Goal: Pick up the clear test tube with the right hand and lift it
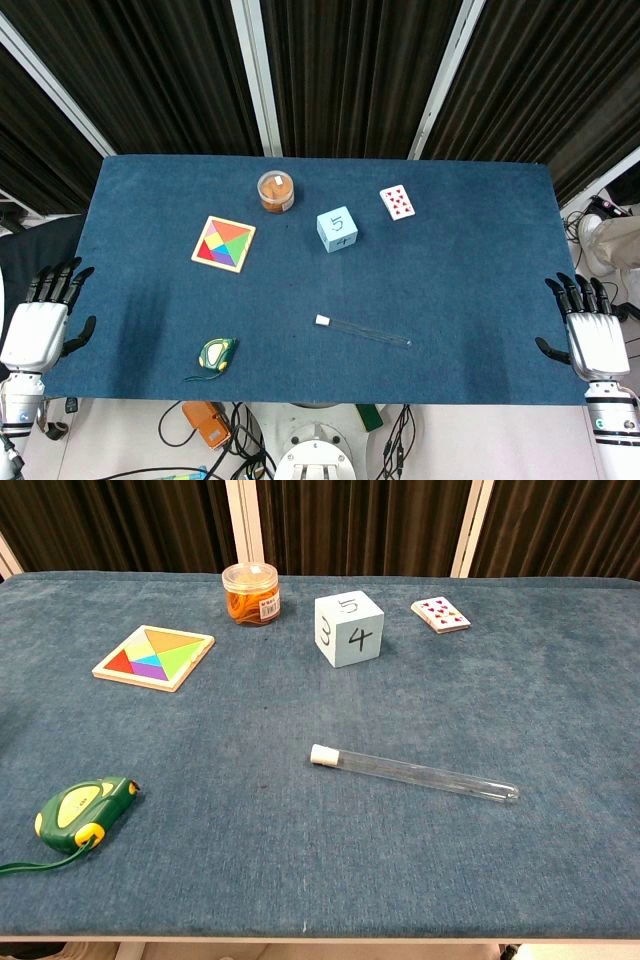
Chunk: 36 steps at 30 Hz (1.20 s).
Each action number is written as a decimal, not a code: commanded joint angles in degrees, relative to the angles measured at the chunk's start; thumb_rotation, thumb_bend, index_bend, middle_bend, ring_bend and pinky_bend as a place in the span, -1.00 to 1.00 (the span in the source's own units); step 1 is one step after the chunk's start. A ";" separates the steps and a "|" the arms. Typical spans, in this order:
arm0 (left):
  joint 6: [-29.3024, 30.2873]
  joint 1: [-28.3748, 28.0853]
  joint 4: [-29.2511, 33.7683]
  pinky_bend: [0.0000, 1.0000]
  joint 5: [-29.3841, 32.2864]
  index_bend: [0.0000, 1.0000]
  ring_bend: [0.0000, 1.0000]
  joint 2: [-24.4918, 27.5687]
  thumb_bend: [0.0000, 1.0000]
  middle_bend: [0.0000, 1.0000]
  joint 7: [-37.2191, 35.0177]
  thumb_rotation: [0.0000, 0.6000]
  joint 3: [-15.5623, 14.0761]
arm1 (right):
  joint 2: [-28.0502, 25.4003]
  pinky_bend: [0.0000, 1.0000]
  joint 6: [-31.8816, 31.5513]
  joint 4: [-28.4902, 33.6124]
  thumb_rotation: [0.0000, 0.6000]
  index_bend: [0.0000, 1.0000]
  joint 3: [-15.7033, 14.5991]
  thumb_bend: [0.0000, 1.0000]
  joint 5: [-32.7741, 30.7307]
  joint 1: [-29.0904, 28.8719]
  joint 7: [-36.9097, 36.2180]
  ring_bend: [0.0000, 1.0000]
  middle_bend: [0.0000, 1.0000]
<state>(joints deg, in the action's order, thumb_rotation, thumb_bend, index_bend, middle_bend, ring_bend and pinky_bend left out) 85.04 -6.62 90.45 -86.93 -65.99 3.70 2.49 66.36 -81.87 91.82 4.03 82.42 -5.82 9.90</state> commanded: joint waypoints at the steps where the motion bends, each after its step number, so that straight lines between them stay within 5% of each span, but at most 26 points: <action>1: -0.08 0.00 0.01 -0.92 0.05 -0.80 -1.00 0.01 -0.18 -1.00 0.07 1.00 -0.06 | 0.01 -1.00 0.01 0.06 1.00 -0.64 0.02 -0.46 -0.12 0.01 0.16 -0.78 -0.72; 17: 0.66 0.54 0.91 -0.92 0.25 -0.80 -1.00 -0.19 -0.18 -1.00 0.44 1.00 -0.15 | 1.45 -1.00 6.30 2.03 1.00 -0.57 -0.63 -0.46 -0.76 -2.81 -2.48 -0.78 -0.72; 29: -0.03 0.69 1.78 -0.92 1.80 -0.80 -1.00 -0.06 -0.18 -1.00 -0.01 1.00 0.14 | 8.33 -1.00 22.20 12.45 1.00 -0.28 5.39 -0.46 -17.92 -14.22 8.17 -0.78 -0.61; 36: -0.35 0.63 2.03 -0.92 2.09 -0.80 -1.00 0.10 -0.18 -1.00 -0.25 1.00 0.22 | 17.53 -1.00 21.78 12.23 1.00 -0.19 5.72 -0.46 -25.04 -20.13 19.32 -0.78 -0.61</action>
<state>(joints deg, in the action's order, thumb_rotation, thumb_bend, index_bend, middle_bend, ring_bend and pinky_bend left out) 84.69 -5.98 92.47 -84.85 -65.89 3.45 2.71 80.54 -60.16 103.53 9.34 60.58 -23.47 25.38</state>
